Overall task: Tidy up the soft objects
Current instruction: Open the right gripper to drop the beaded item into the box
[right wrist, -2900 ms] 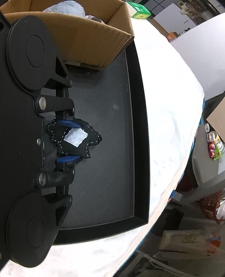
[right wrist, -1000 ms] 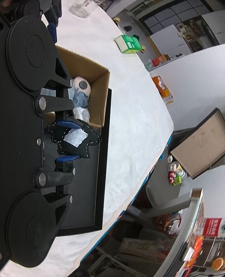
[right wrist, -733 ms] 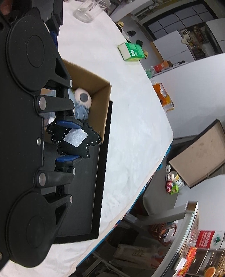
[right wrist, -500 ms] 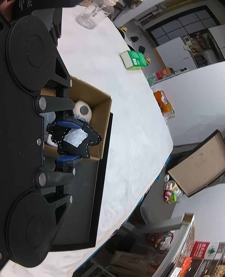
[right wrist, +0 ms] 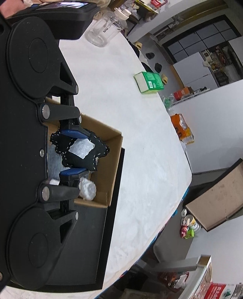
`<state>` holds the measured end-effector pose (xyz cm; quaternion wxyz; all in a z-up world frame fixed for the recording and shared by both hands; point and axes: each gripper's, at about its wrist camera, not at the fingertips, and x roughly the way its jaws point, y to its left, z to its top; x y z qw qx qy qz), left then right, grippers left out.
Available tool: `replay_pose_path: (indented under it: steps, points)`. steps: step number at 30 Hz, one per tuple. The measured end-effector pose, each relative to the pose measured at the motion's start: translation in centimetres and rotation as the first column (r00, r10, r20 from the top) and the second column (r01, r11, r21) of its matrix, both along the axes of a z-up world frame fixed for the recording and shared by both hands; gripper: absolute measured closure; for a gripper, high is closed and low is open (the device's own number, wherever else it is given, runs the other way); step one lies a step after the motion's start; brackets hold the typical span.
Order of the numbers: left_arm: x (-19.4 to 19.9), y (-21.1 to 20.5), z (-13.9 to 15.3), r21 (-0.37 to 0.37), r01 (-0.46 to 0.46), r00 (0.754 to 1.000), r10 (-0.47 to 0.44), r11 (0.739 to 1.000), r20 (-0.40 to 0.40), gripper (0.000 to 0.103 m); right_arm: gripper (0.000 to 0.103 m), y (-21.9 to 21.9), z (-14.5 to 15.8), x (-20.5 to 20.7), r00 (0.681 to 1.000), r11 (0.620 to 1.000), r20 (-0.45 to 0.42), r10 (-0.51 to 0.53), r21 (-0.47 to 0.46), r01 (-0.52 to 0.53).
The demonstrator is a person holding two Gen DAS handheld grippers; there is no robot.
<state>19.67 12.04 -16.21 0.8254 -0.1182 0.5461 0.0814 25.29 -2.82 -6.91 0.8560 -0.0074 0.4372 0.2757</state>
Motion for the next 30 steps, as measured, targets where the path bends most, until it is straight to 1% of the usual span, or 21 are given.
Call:
replay_pose_path:
  steps: [5,6,7,11,13,20,22,23,26,29,30]
  points:
    - [-0.1,0.3,0.1,-0.013,-0.011,1.000,0.011,1.000,0.004,0.087,0.068,1.2,0.0,0.2,1.000,0.999,-0.015,0.024,0.028,-0.024]
    - [-0.1,0.3,0.1,-0.017,-0.014,1.000,0.014,1.000,0.004,0.087,0.066,1.4,0.0,0.3,0.999,0.999,-0.019,0.027,0.039,-0.027]
    - [-0.1,0.4,0.1,-0.021,-0.016,1.000,0.016,1.000,0.004,0.087,0.062,1.6,-0.1,0.5,0.999,0.998,-0.025,0.027,0.051,-0.026]
    - [-0.2,0.6,0.1,-0.021,-0.016,1.000,0.017,1.000,0.005,0.087,0.059,2.0,-0.4,1.1,0.998,0.998,-0.052,0.019,0.068,-0.015]
    - [-0.1,0.6,0.1,-0.015,-0.013,1.000,0.013,1.000,0.006,0.087,0.056,1.9,-0.5,1.1,0.998,0.997,-0.062,0.020,0.075,-0.016]
    - [-0.2,-0.1,0.3,0.009,-0.008,1.000,0.008,1.000,0.010,0.087,0.053,0.2,-0.5,1.0,0.997,0.997,-0.080,-0.001,0.075,0.007]
    - [-0.3,-0.5,0.5,0.024,-0.005,1.000,0.005,1.000,0.013,0.086,0.048,-0.4,-0.6,0.9,0.997,0.997,-0.080,-0.008,0.070,0.014]
    - [-0.3,-0.7,0.6,0.036,-0.004,1.000,0.003,0.999,0.013,0.086,0.048,-0.8,-0.5,0.8,0.997,0.998,-0.078,-0.012,0.067,0.017]
    - [-0.4,-1.2,1.0,0.077,-0.005,1.000,0.003,0.997,0.021,0.083,0.042,-2.0,-0.3,0.6,0.997,0.997,-0.075,-0.028,0.065,0.033]
    - [-0.3,-1.2,1.3,0.077,-0.009,1.000,0.008,0.997,0.014,0.082,0.036,-3.5,-0.3,0.5,0.996,0.996,-0.071,-0.052,0.064,0.057]
    - [-0.3,-1.2,1.4,0.080,-0.013,1.000,0.012,0.997,0.013,0.079,0.033,-3.9,-0.4,0.5,0.996,0.996,-0.070,-0.060,0.064,0.065]
